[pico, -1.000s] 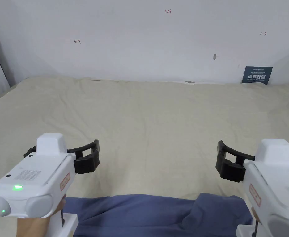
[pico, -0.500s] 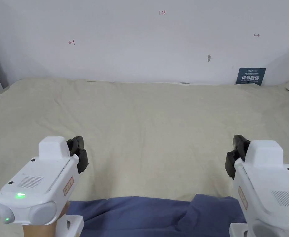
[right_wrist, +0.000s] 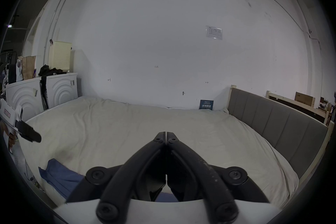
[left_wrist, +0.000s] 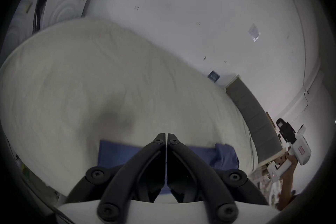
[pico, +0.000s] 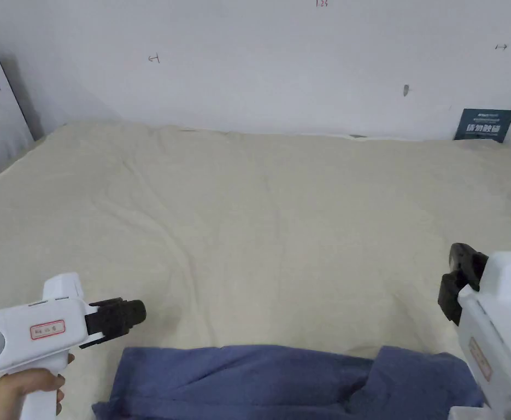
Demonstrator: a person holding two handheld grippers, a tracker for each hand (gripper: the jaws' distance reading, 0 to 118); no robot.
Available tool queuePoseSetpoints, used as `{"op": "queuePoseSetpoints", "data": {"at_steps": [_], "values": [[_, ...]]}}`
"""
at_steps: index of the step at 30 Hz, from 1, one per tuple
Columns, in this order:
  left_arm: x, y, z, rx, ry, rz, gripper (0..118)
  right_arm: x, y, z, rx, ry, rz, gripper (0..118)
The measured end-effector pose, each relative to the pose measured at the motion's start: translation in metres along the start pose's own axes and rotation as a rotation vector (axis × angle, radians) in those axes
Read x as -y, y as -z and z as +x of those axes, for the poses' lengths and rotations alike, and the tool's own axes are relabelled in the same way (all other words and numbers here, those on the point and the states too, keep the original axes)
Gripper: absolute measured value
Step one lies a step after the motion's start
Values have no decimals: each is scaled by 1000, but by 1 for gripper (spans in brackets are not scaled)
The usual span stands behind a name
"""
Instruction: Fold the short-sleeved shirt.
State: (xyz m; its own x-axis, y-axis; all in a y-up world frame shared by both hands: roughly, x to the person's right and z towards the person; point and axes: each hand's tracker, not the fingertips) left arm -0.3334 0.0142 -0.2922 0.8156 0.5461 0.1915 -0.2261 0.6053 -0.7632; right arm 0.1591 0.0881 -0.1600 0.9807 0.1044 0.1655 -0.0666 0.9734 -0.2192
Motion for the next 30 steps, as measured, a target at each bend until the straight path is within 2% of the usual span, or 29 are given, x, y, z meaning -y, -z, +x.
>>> {"op": "queuePoseSetpoints", "data": {"at_steps": [4, 5, 8, 9, 10, 16, 18, 21, 24, 25, 28, 30], "values": [[14, 8, -29, -70, -20, -79, 7, 0, 7, -8, -9, -7, -21, 1], [17, 11, -36, -73, -12, -100, 22, 1, 9, -10, -11, -10, -27, 1], [28, 25, -55, -98, -84, -176, 88, 4, 14, -15, -11, -20, -43, 1], [32, 29, -60, -121, -96, -180, 98, 5, 16, -16, -14, -23, -51, 1], [36, 33, -64, -131, -90, -179, 101, 6, 18, -17, -14, -27, -59, 1], [49, 56, -87, -160, -150, -239, 98, 13, 30, -16, -11, -33, -97, 1], [54, 64, -88, -164, -152, -245, 83, 15, 32, -15, -10, -36, -107, 1], [58, 65, -80, -196, -87, -230, 76, 18, 36, -11, -8, -36, -121, 1], [59, 69, -73, -245, -19, -232, 51, 22, 41, -6, -2, -31, -134, 1], [61, 71, -71, -255, 7, -231, 45, 22, 42, -4, -2, -24, -136, 1], [61, 76, -73, -265, 35, -230, 42, 25, 45, 2, -1, -9, -142, 1], [61, 80, -69, -266, 52, -232, 31, 26, 47, 6, 0, 2, -142, 1]]}}
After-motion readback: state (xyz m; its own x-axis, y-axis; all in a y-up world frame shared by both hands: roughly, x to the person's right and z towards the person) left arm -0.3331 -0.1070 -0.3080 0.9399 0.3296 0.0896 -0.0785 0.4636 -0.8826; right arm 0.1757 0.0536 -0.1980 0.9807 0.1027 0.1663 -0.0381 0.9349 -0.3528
